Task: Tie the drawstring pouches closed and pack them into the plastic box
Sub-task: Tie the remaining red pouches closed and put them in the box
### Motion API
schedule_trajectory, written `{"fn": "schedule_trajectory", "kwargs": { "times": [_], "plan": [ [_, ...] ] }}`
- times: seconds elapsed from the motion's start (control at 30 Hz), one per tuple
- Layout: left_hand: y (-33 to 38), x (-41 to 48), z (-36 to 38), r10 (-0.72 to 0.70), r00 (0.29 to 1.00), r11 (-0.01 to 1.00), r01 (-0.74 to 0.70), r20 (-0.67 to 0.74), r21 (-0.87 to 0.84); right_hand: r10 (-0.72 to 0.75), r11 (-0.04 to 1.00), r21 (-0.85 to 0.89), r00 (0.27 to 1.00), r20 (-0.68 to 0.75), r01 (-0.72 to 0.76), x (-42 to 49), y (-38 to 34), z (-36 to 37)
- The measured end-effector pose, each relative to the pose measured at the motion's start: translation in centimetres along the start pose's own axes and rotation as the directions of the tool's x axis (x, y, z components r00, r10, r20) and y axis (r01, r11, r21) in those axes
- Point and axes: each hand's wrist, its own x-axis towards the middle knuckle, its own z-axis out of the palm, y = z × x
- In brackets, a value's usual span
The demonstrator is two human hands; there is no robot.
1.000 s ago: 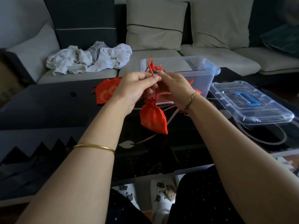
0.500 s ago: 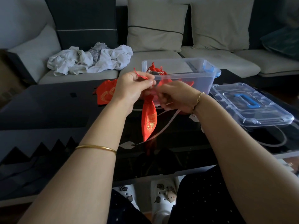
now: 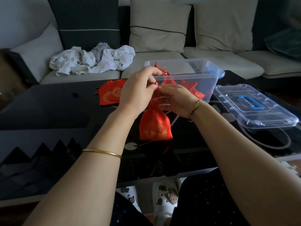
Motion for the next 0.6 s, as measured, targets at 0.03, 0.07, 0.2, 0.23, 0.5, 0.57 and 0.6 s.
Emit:
{"fn": "schedule_trajectory", "kwargs": {
  "times": [0.03,0.07,0.2,0.23,0.5,0.57,0.6],
  "plan": [
    [-0.08,-0.02,0.02,0.003,1.000,1.000,-0.003,-0.008,-0.006,0.013,1.000,-0.004,1.000,0.025,-0.013,-0.02,0.04,-0.05],
    [-0.12,-0.06,0.03,0.005,1.000,1.000,-0.005,-0.017,-0.021,0.023,1.000,-0.002,0.999,0.045,-0.023,-0.03,0.06,-0.13],
    [-0.19,-0.04,0.10,-0.021,0.998,0.992,0.014,-0.051,-0.125,0.016,1.000,-0.008,0.998,0.068,-0.015,-0.04,0.01,-0.11],
    [-0.19,0.00,0.07,-0.051,0.998,0.984,0.043,-0.042,-0.174,0.006,1.000,-0.008,0.998,0.063,-0.006,-0.03,0.02,-0.07],
    [-0.59,0.10,-0.73,-0.376,0.915,0.773,0.396,0.143,-0.495,-0.037,0.998,-0.058,0.999,0.000,0.036,-0.09,-0.30,-0.13],
    [-0.75,0.08,-0.80,-0.409,0.895,0.729,0.439,0.180,-0.525,-0.041,0.997,-0.068,0.998,-0.041,0.038,-0.12,-0.43,0.02],
    [-0.83,0.04,-0.86,-0.420,0.887,0.709,0.454,0.194,-0.539,-0.039,0.997,-0.072,0.998,-0.059,0.034,-0.19,-0.50,0.03]
  ]
}}
